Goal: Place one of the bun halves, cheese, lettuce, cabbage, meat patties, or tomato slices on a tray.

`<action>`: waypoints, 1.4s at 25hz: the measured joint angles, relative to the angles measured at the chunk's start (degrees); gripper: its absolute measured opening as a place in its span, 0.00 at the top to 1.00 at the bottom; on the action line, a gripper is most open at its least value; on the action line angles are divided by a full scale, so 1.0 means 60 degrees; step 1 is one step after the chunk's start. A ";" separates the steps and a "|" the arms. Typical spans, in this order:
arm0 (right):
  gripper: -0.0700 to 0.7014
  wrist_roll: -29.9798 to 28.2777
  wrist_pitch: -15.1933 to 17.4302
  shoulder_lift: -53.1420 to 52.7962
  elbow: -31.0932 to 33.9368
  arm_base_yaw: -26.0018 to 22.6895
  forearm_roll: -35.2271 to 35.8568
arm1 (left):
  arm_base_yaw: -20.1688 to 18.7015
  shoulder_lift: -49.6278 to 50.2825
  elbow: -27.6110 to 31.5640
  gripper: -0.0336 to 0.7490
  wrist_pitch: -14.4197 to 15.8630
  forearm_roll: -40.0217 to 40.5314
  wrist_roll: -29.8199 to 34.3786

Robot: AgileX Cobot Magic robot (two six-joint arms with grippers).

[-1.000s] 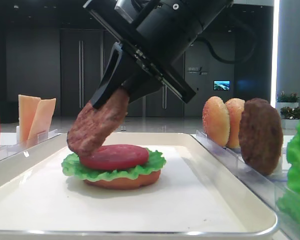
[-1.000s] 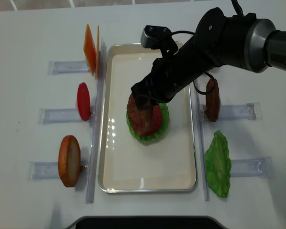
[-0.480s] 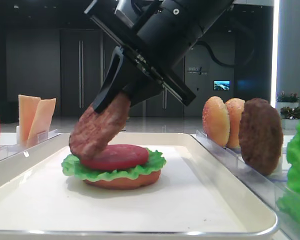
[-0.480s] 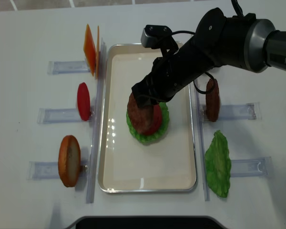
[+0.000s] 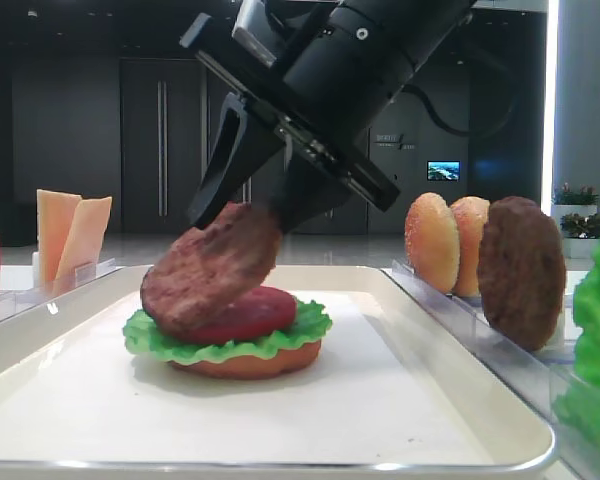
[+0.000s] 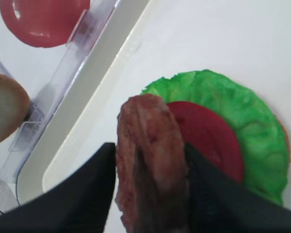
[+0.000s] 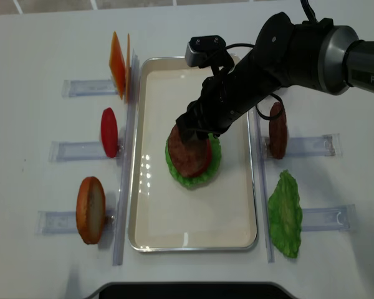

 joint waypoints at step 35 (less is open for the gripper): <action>0.36 0.7142 0.4939 -0.3674 -0.0703 -0.5817 -0.9959 | 0.0000 0.0000 0.0000 0.96 0.0000 0.0000 0.0000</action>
